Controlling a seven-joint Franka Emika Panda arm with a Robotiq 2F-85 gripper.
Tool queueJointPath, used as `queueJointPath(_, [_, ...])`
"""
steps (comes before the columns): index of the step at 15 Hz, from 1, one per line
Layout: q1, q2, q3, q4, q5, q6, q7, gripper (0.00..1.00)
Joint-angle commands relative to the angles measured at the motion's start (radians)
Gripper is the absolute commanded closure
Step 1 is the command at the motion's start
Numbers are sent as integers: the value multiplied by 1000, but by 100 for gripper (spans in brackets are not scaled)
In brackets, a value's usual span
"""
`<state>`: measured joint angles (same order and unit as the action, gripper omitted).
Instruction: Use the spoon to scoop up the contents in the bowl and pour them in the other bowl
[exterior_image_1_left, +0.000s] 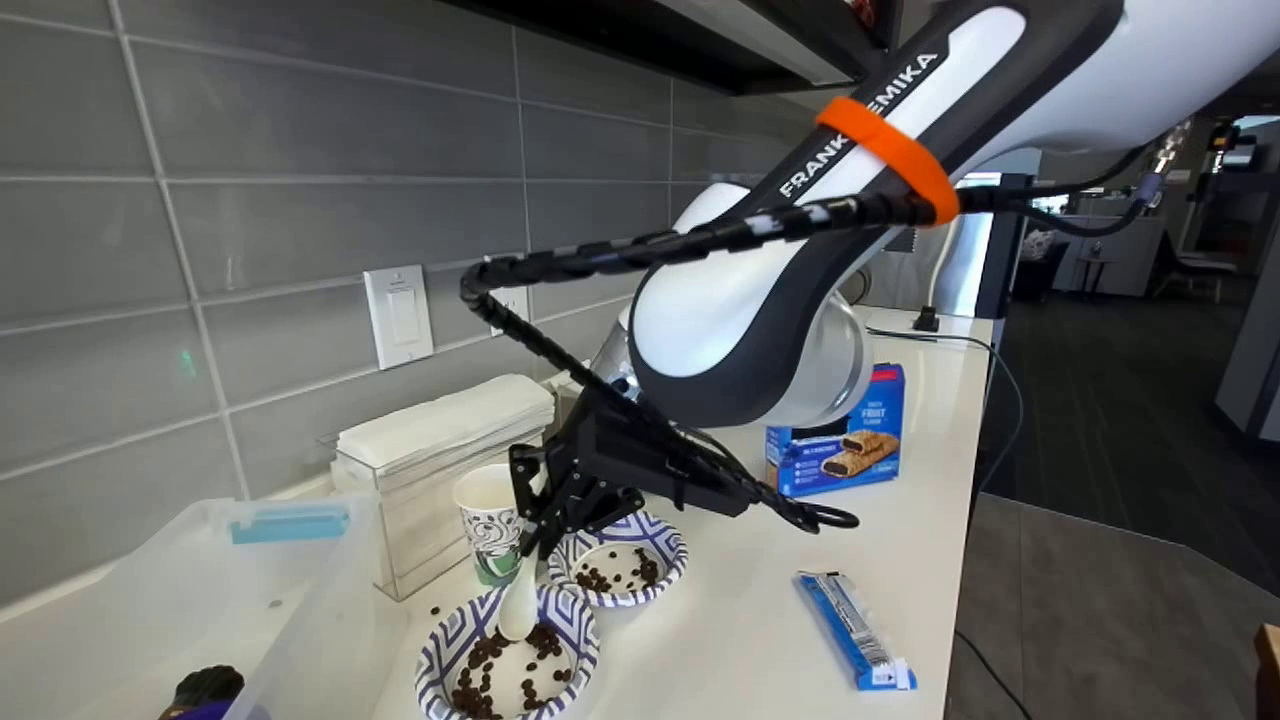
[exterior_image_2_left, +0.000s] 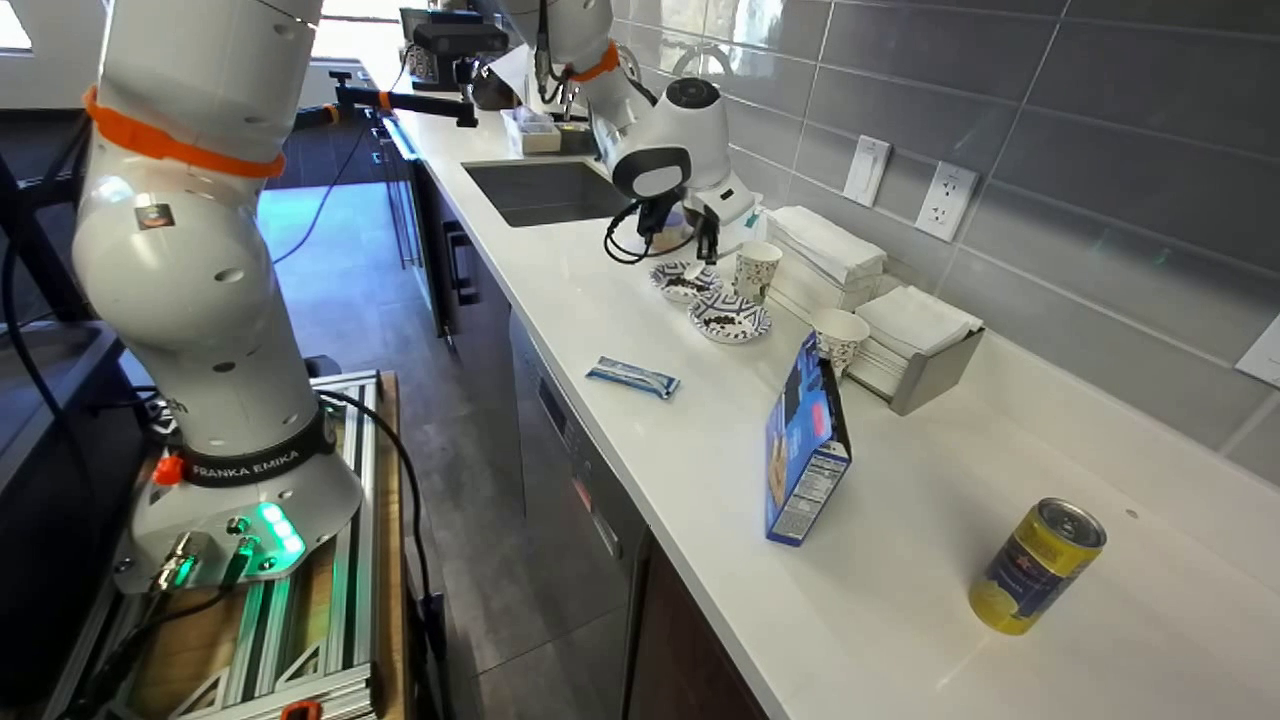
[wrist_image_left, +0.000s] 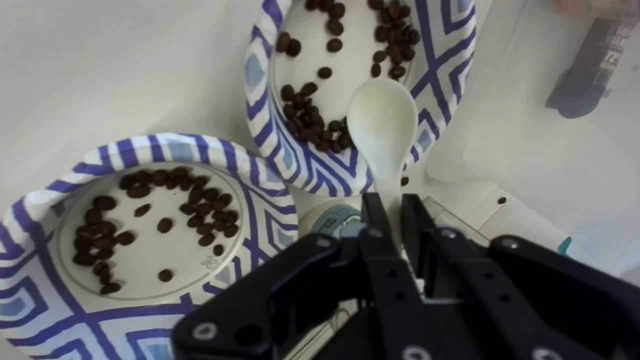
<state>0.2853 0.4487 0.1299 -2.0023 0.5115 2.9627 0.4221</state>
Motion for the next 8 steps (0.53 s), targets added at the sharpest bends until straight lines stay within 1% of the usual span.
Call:
queueJointPath(1, [45,77,-20,63,-74,81,63,97])
queueJointPath(8, [96,160,-41,98,-106,203,53,97])
